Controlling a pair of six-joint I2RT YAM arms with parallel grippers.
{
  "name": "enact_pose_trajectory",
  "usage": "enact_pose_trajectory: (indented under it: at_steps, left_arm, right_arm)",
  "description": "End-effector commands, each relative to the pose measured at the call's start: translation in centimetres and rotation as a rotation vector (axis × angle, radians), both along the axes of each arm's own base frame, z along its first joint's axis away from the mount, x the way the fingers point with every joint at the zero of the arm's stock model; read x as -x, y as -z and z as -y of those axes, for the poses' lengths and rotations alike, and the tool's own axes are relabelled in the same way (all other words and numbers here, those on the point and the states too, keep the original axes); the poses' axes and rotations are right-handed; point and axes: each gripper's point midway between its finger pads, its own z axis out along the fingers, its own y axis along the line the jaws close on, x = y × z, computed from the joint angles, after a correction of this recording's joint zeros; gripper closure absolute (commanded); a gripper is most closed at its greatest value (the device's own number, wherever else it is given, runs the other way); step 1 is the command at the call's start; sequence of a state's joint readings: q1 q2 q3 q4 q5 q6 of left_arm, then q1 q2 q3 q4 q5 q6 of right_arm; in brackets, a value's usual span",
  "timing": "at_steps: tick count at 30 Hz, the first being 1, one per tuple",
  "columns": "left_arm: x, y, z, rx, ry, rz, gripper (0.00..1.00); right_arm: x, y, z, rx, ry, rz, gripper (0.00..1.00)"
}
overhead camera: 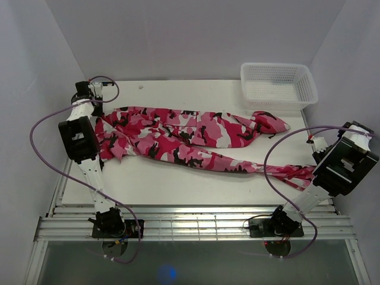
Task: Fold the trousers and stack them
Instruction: Flatten the trousers out
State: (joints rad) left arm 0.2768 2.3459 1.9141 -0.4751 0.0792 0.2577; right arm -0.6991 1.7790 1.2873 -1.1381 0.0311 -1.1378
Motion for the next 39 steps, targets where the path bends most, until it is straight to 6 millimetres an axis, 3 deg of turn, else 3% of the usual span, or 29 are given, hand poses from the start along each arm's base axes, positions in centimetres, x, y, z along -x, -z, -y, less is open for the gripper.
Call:
enact_pose_trajectory:
  at_steps: [1,4,7,8,9,10,11,12,13,15,16,17,18,20,21,22,23,24,25,31,35,39]
  left_arm:
    - [-0.8,-2.7,-2.6,-0.128,-0.025,0.031,1.00]
    - [-1.3,-2.9,-3.0,-0.149,-0.018,0.033,0.97]
    - [-1.1,-3.3,-1.9,-0.085,0.024,0.016,0.64]
    - [-0.6,-3.8,-0.9,-0.039,0.057,0.001,0.46]
    - [-0.4,-4.5,0.9,0.043,0.121,0.020,0.37]
    - [0.1,-6.9,1.6,0.073,0.153,0.054,0.26]
    - [1.4,-7.2,2.8,0.120,0.180,0.030,0.04]
    - [1.9,-8.4,4.0,0.164,0.221,0.044,0.02]
    - [2.9,-11.2,4.5,0.169,0.241,0.077,0.02]
    - [5.9,-11.9,6.2,0.235,0.291,0.044,0.02]
    - [7.5,-14.8,6.2,0.201,0.329,0.086,0.02]
    - [9.0,-15.2,6.3,0.202,0.342,0.080,0.02]
    - [11.4,-13.3,6.8,0.225,0.344,0.028,0.02]
    - [14.9,-14.3,6.7,0.187,0.373,0.025,0.02]
    - [17.4,-11.7,6.9,0.206,0.359,-0.043,0.02]
    - [18.9,-10.9,6.1,0.190,0.331,-0.066,0.02]
    - [19.7,-11.6,5.6,0.147,0.330,-0.032,0.02]
    - [20.7,-10.9,5.2,0.146,0.310,-0.036,0.02]
    - [22.7,-8.9,4.7,0.169,0.280,-0.070,0.02]
    - [26.8,-4.7,3.5,0.310,0.256,-0.099,0.13]
    - [27.2,-2.5,2.8,0.431,0.181,-0.088,0.14]
    - [26.0,-2.2,3.9,0.567,0.165,-0.013,0.13]
  right_arm:
    - [1.0,-1.1,3.4,0.064,-0.184,-0.070,0.92]
    - [1.1,-1.0,2.9,0.036,-0.193,-0.067,0.92]
    - [0.9,-0.8,1.4,-0.012,-0.214,-0.038,0.92]
    - [0.7,-0.7,0.9,-0.026,-0.217,-0.016,0.92]
    - [0.6,-1.0,0.5,-0.039,-0.234,0.000,0.92]
    - [0.5,-0.8,-0.2,-0.056,-0.241,0.011,0.92]
    - [-0.1,-0.7,-1.0,-0.078,-0.237,0.050,0.92]
    - [-0.2,-0.8,-1.5,-0.089,-0.241,0.058,0.92]
    - [-0.3,-0.6,-2.3,-0.106,-0.246,0.061,0.92]
    - [-0.7,-0.6,-3.2,-0.125,-0.242,0.087,0.92]
    - [-0.9,-0.5,-3.7,-0.134,-0.245,0.089,0.92]
    - [-1.1,-0.5,-3.9,-0.140,-0.244,0.100,0.92]
    - [-1.2,-0.6,-4.1,-0.140,-0.243,0.106,0.92]
    - [-1.7,-0.7,-4.4,-0.148,-0.240,0.120,0.92]
    - [-1.7,-0.8,-4.5,-0.153,-0.241,0.121,0.92]
    - [-1.9,-0.9,-4.5,-0.157,-0.243,0.124,0.92]
    - [-2.2,-1.1,-4.4,-0.154,-0.244,0.136,0.92]
    - [-2.4,-1.2,-4.3,-0.152,-0.245,0.141,0.92]
    - [-2.5,-1.2,-4.3,-0.152,-0.247,0.143,0.92]
    - [-2.7,-1.3,-4.2,-0.148,-0.267,0.155,0.92]
    - [-3.0,-1.1,-4.4,-0.158,-0.268,0.167,0.92]
    - [-3.0,-0.6,-4.4,-0.160,-0.270,0.167,0.92]
